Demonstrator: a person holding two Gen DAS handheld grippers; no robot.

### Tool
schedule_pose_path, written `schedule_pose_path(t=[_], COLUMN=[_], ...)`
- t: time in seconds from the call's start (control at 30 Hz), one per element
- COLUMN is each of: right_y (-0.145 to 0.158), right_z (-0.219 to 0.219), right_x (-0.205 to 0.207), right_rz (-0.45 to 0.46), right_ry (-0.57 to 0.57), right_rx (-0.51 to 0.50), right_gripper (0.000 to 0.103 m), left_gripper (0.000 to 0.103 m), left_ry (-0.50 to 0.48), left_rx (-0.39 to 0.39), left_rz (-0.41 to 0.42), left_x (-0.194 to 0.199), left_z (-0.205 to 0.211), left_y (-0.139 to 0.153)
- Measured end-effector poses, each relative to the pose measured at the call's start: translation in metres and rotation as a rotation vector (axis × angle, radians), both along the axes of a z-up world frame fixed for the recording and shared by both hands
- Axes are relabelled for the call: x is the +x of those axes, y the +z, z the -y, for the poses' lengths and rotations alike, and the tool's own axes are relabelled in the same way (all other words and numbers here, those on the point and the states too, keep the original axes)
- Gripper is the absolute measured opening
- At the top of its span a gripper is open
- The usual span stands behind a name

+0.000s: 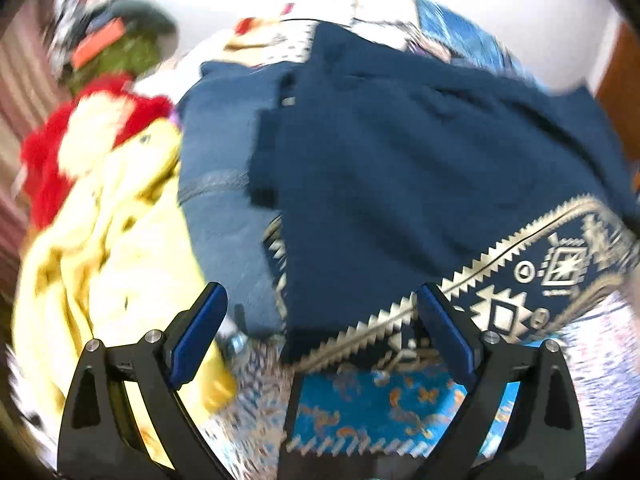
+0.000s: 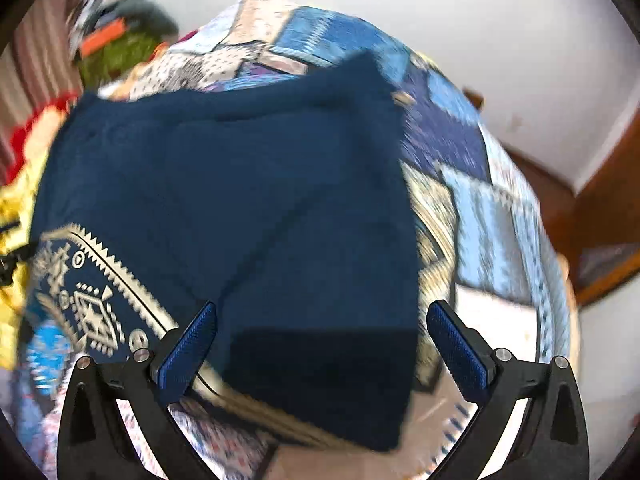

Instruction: Fold large clothes

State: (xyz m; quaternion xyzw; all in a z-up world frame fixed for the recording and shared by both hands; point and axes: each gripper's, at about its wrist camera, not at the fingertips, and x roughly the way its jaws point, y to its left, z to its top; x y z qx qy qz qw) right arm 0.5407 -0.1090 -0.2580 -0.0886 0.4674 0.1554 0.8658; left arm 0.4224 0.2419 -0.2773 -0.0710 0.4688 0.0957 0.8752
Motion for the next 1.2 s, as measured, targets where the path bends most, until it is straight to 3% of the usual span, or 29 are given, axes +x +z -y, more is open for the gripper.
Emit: schedule_pose_path(t=[0.13,0.23,0.3,0.4,0.5,0.63,0.77,0.87,0.9,0.97,1.03,1.07,1.2], right_y=[0.017,0.031,0.039,0.044,0.040,0.034,0.024,0.019,0.019,0.019,0.020,0.021,0.025], right_z=[0.012,0.013,0.010,-0.003,-0.020,-0.040,-0.059,-0.070,-0.072,-0.078,-0.082,-0.083,-0.088], right_x=[-0.013,-0.029,-0.035,-0.045,-0.051,-0.055,-0.054,-0.051,-0.052,-0.053,-0.055,-0.056,-0.057], right_rz=[0.024,0.056,0.069,0.066,0.057,0.070,0.074,0.075,0.078,0.081,0.089,0.096,0.120], right_ry=[-0.017,-0.009,0.008,0.061,0.088,0.129,0.163,0.175,0.182,0.195,0.206,0.209,0.216], right_rx=[0.022,0.060,0.095,0.138,0.116,0.074,0.028,0.002,-0.002,-0.008,-0.015,-0.022,-0.047], right_gripper=[0.103,0.103,0.103,0.103,0.103,0.103,0.103,0.103,0.103,0.103,0.103,0.103,0.103], left_gripper=[0.097,0.097,0.097,0.097,0.097,0.097,0.097,0.096,0.090,0.058,0.036,0.029,0.026], left_ry=[0.029,0.011,0.005,0.007,0.049,0.082,0.059,0.096,0.113,0.174,0.215,0.225,0.207], left_rx=[-0.237,-0.360,-0.475,-0.715,-0.811,-0.842,-0.716,-0.684,-0.672,-0.629,-0.622,-0.628,-0.558], left_rz=[0.053,0.063,0.058,0.055,0.046,0.061,0.117,0.147,0.157,0.173,0.193,0.203,0.210], left_x=[-0.025,-0.036,-0.042,-0.036,-0.024,-0.009,0.020,0.031,0.030,0.020,0.006,-0.001,-0.015], left_z=[-0.015,-0.009,-0.002,0.001,0.001,-0.001,0.002,0.005,0.006,0.007,0.002,-0.001,0.006], left_y=[0.006,0.003,-0.009,-0.030,-0.050,-0.069,-0.063,-0.060,-0.059,-0.055,-0.053,-0.051,-0.030])
